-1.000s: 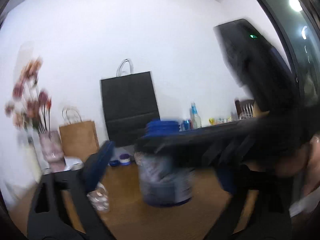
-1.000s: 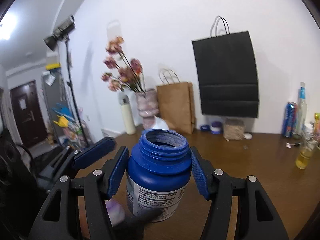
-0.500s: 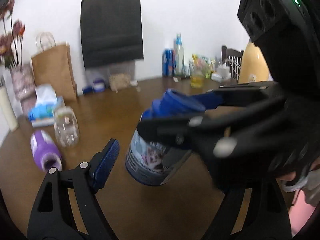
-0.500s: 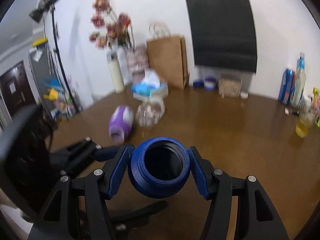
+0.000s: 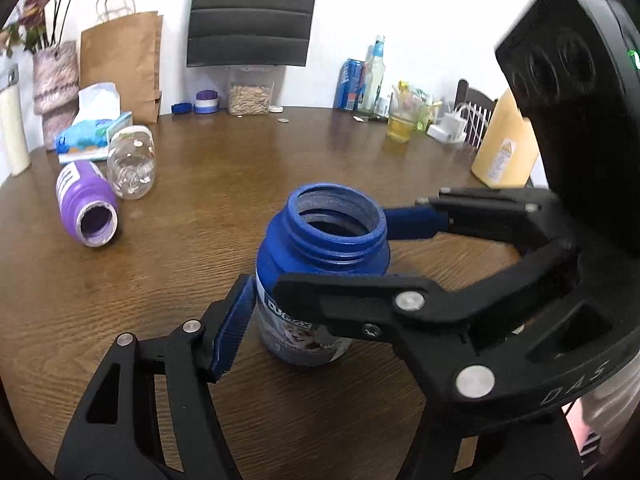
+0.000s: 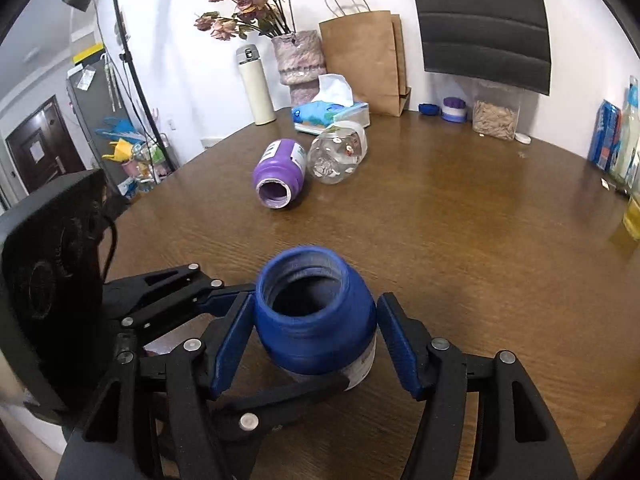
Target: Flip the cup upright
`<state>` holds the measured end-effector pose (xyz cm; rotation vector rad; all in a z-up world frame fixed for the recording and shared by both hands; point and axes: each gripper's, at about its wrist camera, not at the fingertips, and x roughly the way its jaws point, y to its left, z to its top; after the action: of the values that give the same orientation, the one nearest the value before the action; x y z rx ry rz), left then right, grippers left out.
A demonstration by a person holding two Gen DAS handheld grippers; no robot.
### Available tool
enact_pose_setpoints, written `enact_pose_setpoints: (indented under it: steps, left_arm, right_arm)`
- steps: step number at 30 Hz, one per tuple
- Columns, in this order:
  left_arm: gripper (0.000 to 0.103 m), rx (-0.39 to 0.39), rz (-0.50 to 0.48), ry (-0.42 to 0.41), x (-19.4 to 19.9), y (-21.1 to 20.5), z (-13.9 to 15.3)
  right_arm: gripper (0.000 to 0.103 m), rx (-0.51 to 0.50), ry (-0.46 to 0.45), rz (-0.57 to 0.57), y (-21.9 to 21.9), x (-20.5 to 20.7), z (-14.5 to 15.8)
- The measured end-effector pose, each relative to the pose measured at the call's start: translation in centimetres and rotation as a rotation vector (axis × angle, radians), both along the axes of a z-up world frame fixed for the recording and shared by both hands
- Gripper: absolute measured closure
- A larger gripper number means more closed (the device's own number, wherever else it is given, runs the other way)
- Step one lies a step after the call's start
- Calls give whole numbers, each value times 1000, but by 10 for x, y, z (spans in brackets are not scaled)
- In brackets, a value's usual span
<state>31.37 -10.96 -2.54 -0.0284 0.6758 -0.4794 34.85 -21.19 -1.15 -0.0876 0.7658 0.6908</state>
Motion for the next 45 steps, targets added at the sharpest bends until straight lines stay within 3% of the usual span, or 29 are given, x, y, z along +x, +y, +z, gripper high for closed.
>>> enact_pose_setpoints:
  steps: [9, 17, 18, 22, 24, 30, 38, 41, 45]
  left_arm:
    - [36, -58, 29, 53, -3, 13, -2]
    - [21, -34, 75, -12, -39, 34, 26]
    - [14, -18, 91, -33, -51, 40, 31]
    - [5, 31, 234, -94, -86, 71, 44]
    - [5, 35, 356, -135, -104, 91, 53]
    - [4, 34, 481, -215, -138, 106, 76]
    - [0, 50, 460, -262, -157, 102, 75]
    - [0, 48, 470, -272, -159, 100, 78]
    - [0, 66, 569, -332, -184, 96, 74]
  right_arm:
    - [34, 0, -2, -22, 2, -6, 3]
    - [24, 28, -48, -81, -21, -31, 29]
    - [24, 30, -54, -94, -26, -36, 32]
    - [23, 41, -98, -182, -58, -66, 43]
    - [22, 31, -139, -243, -71, -81, 47]
    - [22, 62, -206, -301, -74, -106, 59]
    - [22, 28, -276, -287, -56, -131, 56]
    - [22, 59, -287, -284, -53, -134, 56]
    - [22, 48, -338, -328, -49, -154, 53]
